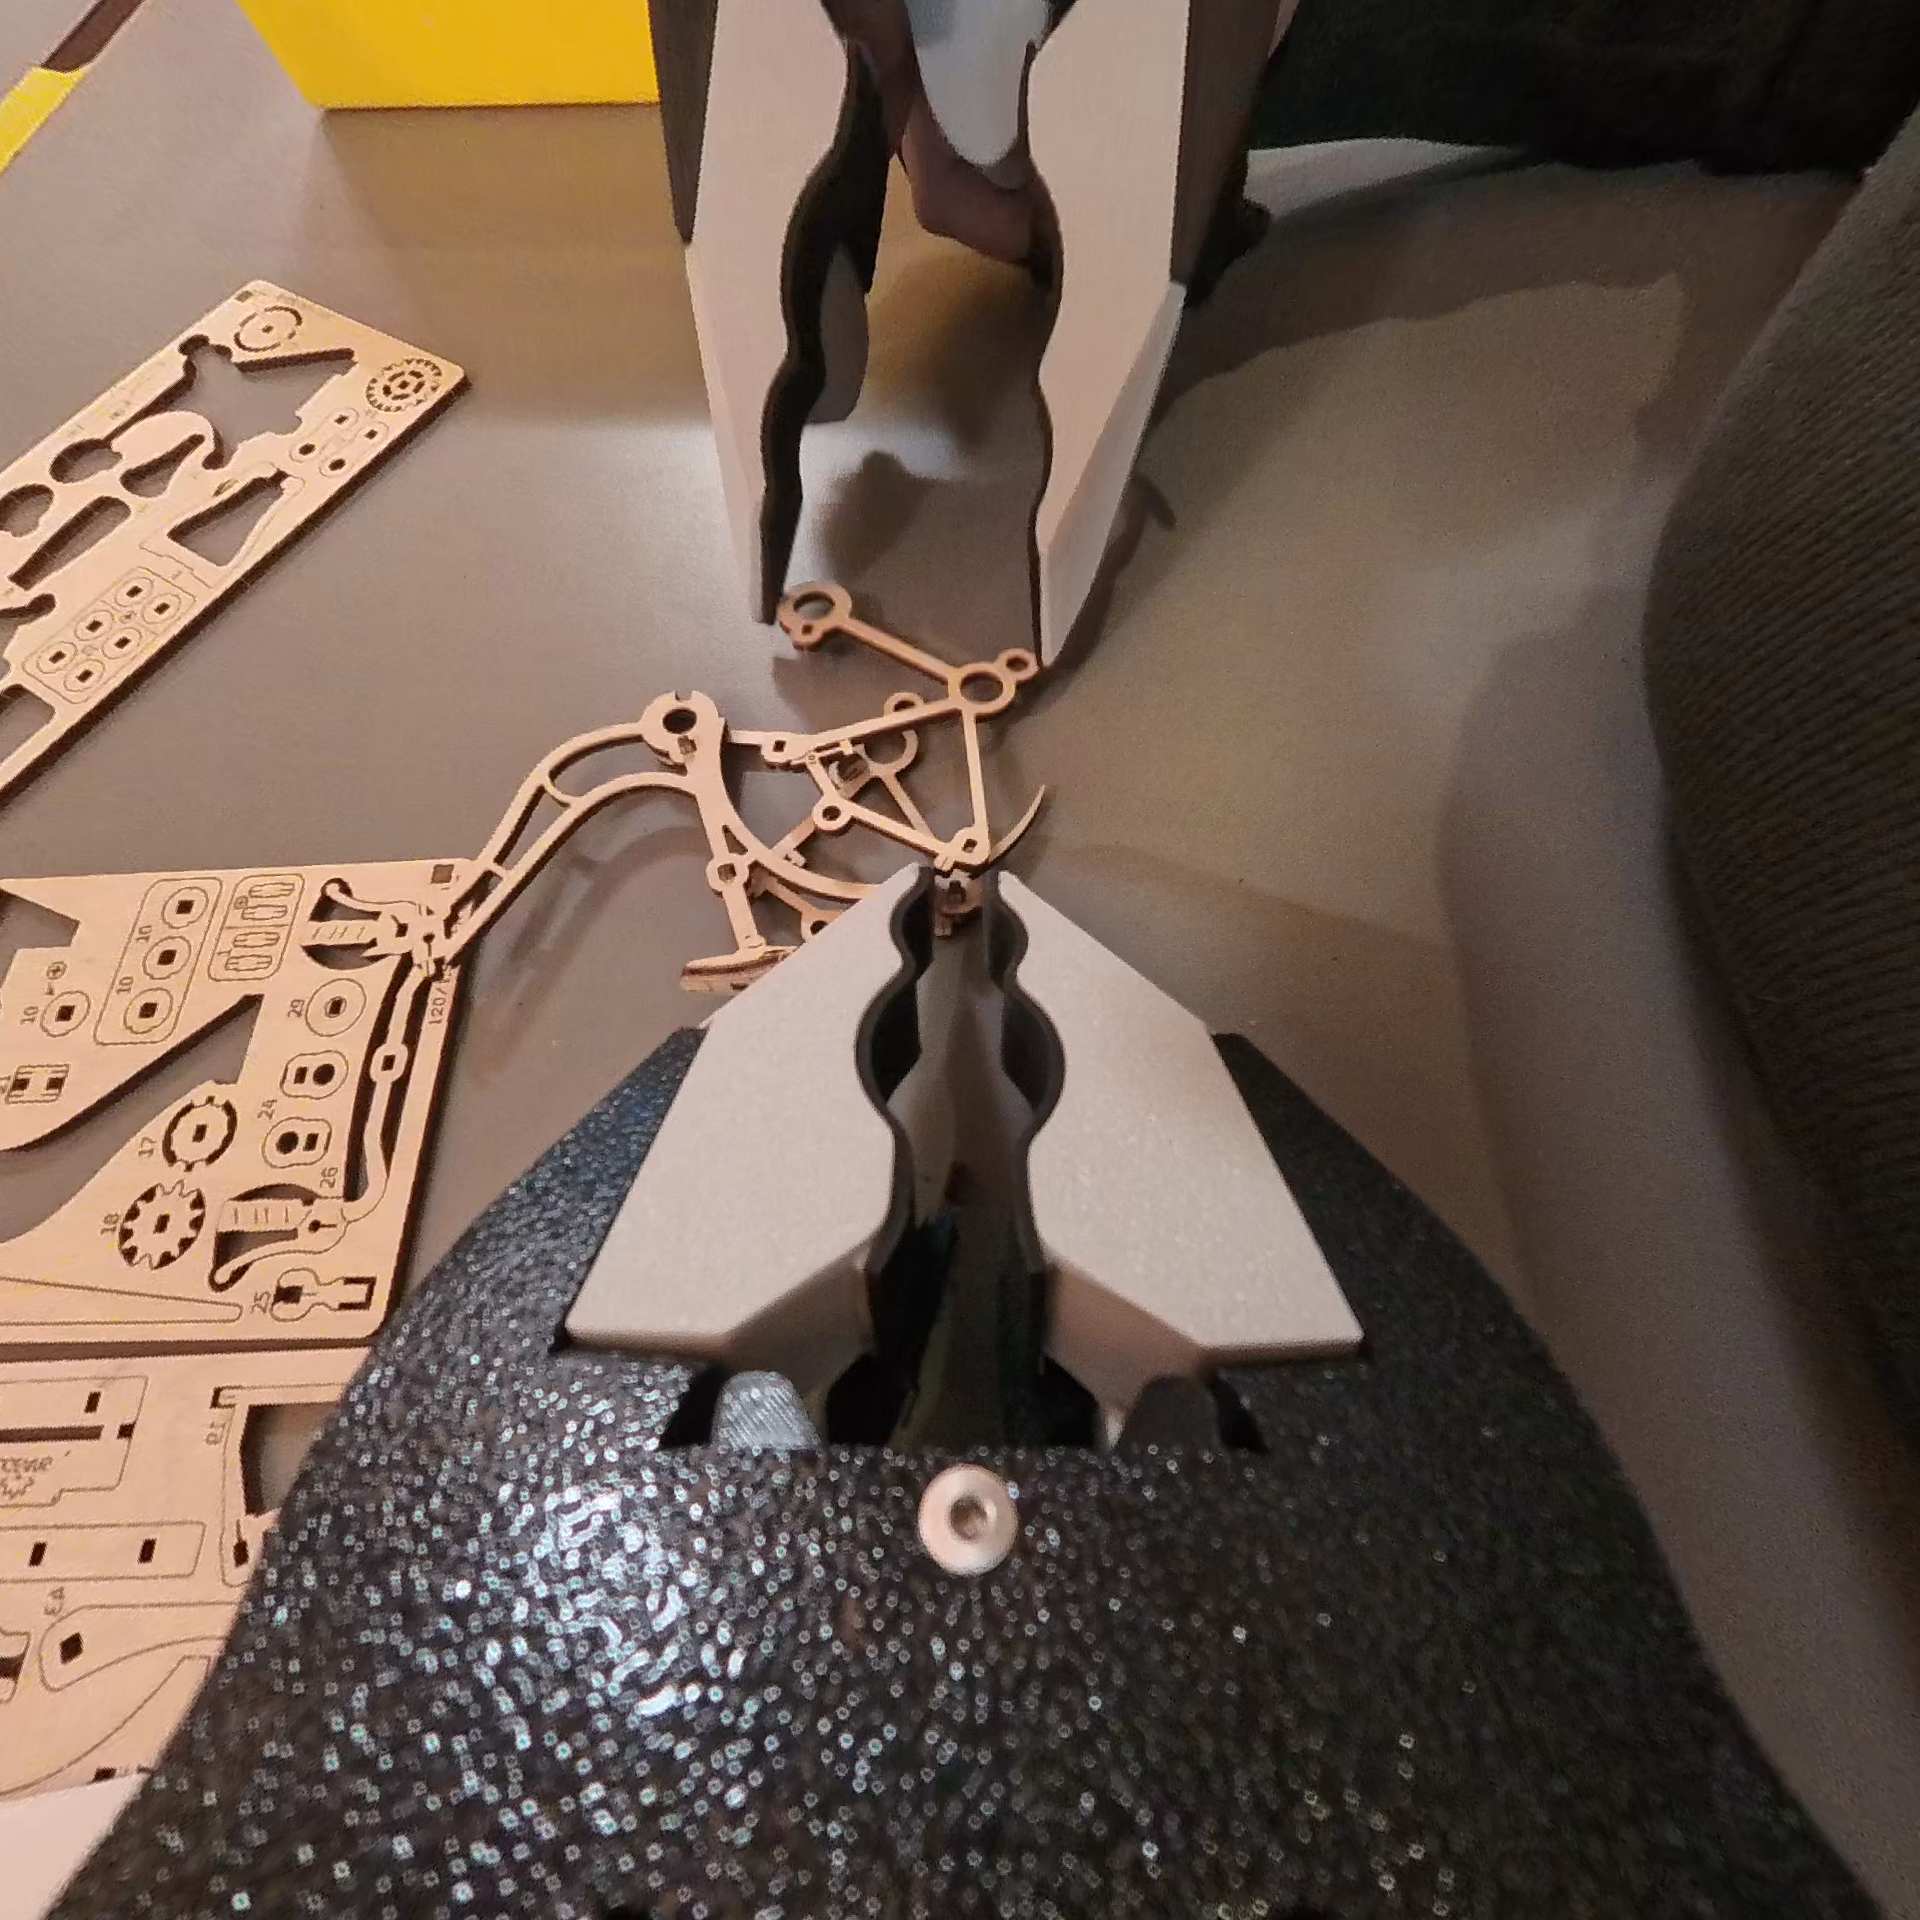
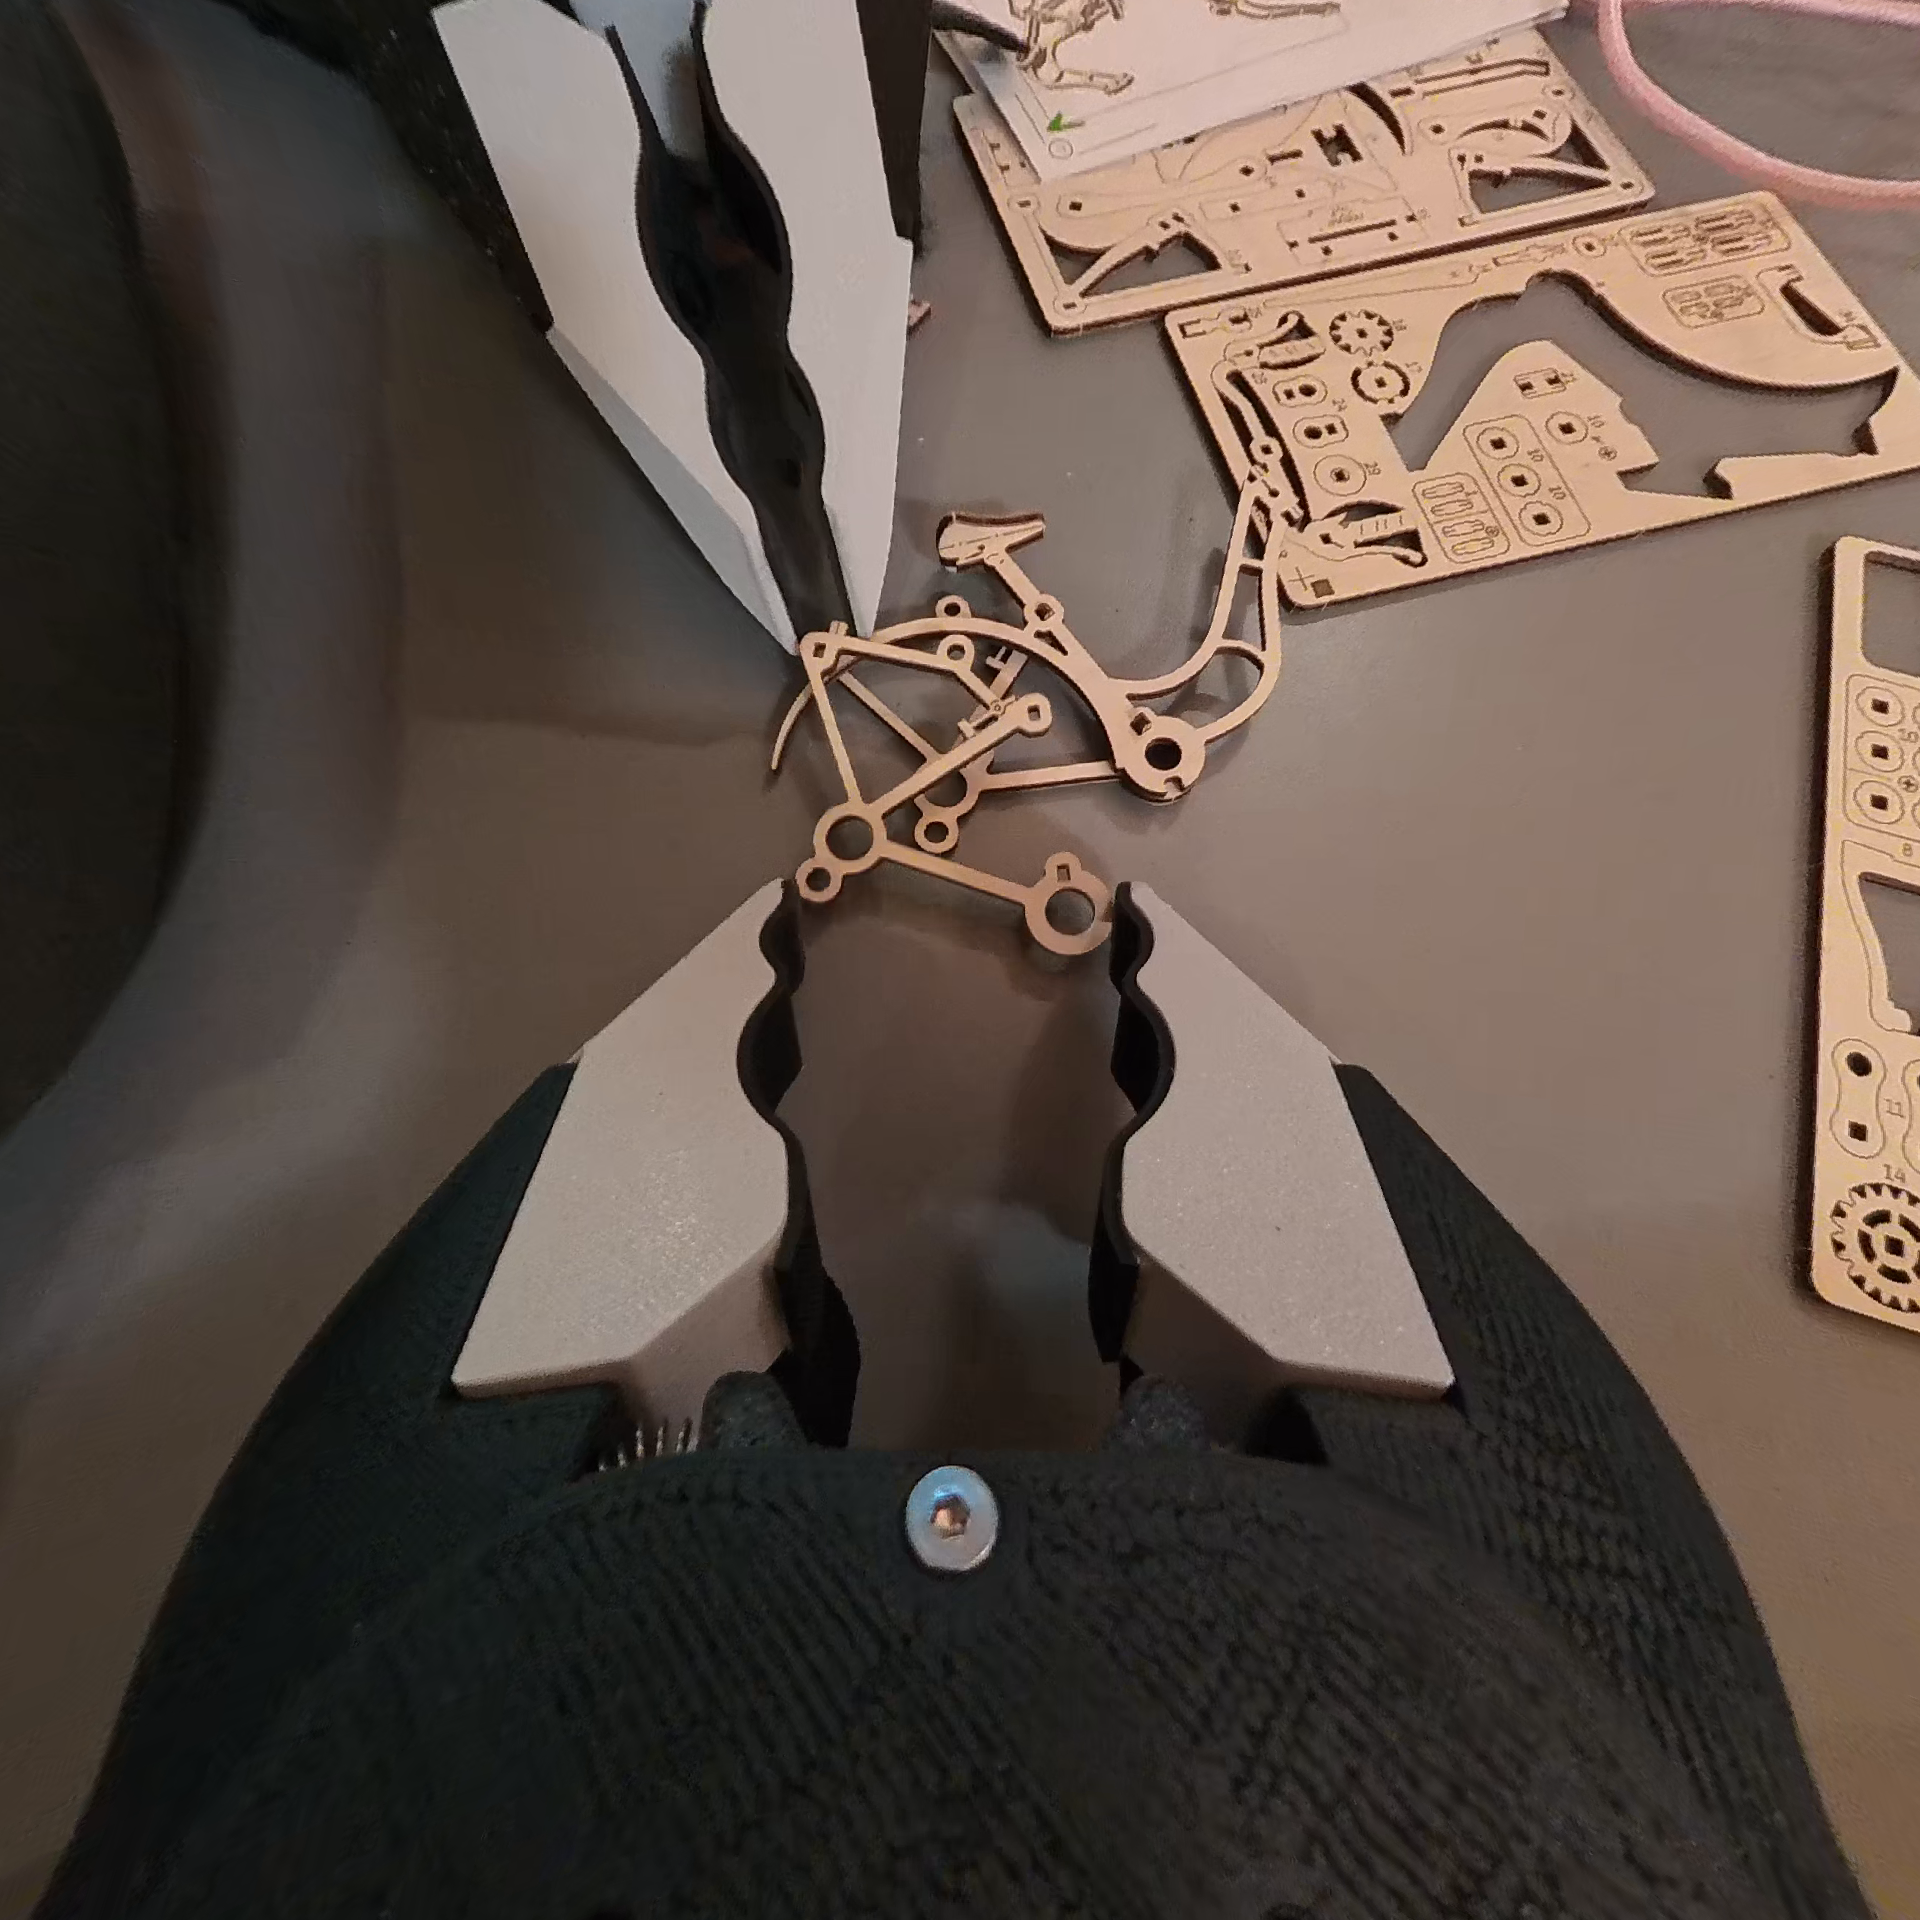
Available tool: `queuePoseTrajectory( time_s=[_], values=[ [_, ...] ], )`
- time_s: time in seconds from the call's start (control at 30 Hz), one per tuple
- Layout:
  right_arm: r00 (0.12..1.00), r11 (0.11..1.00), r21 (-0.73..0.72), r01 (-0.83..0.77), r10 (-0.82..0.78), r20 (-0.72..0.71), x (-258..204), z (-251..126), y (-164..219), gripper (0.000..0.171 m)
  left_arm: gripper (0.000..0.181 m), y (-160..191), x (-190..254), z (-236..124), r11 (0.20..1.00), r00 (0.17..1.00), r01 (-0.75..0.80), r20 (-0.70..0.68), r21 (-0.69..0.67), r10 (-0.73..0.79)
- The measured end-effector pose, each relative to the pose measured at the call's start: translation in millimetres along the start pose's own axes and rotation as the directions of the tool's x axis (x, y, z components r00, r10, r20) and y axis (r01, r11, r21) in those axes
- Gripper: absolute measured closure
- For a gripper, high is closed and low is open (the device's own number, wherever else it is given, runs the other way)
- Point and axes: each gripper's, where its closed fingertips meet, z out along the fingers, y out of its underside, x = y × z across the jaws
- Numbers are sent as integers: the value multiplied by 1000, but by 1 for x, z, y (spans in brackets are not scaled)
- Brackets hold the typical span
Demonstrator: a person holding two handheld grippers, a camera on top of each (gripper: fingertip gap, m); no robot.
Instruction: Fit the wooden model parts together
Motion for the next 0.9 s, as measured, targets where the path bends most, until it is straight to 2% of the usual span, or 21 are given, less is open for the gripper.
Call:
queuePoseTrajectory(
  time_s=[0.03, 0.27, 0.33, 0.43, 0.53, 0.6, 0.67, 0.73, 0.9],
  values=[
    [1000, 1000, 5, -3, 3, 1, 0, -1, -1, 113, 175, 0, 0, 0, 1000, 1000, 2, -1, 0, -2],
    [999, 1000, -3, -31, 31, 25, -1, -5, 3, 112, 175, 0, 0, 0, 1000, 1000, 0, 1, 0, 0],
    [999, 999, 32, 7, -9, 36, -7, -8, -5, 112, 175, 0, 0, 0, 1000, 1000, 2, -1, 0, -2],
    [995, 997, 11, 71, -72, 66, -19, -5, -9, 113, 175, 0, 0, 0, 1000, 1000, 1, 0, 0, -1],
    [988, 989, -56, 136, -131, 77, -26, -3, -3, 121, 175, 0, 0, 0, 1000, 1000, 1, 0, 0, -1],
    [989, 987, -105, 121, -112, 92, -28, -7, 2, 121, 175, 0, 0, 0, 1000, 1000, 1, 0, 0, -1],
    [987, 986, -89, 138, -129, 94, -31, -12, -3, 124, 175, 0, -1, 0, 1000, 1000, 0, 0, 0, 0],
    [976, 977, -86, 197, -186, 115, -37, -11, -6, 132, 175, 0, -1, 0, 1000, 1000, 3, -2, 0, -3],
    [929, 903, -232, 362, -330, 167, -31, -4, 2, 145, 175, 0, -1, 0, 1000, 1000, 4, -2, 0, -4]
  ],
)
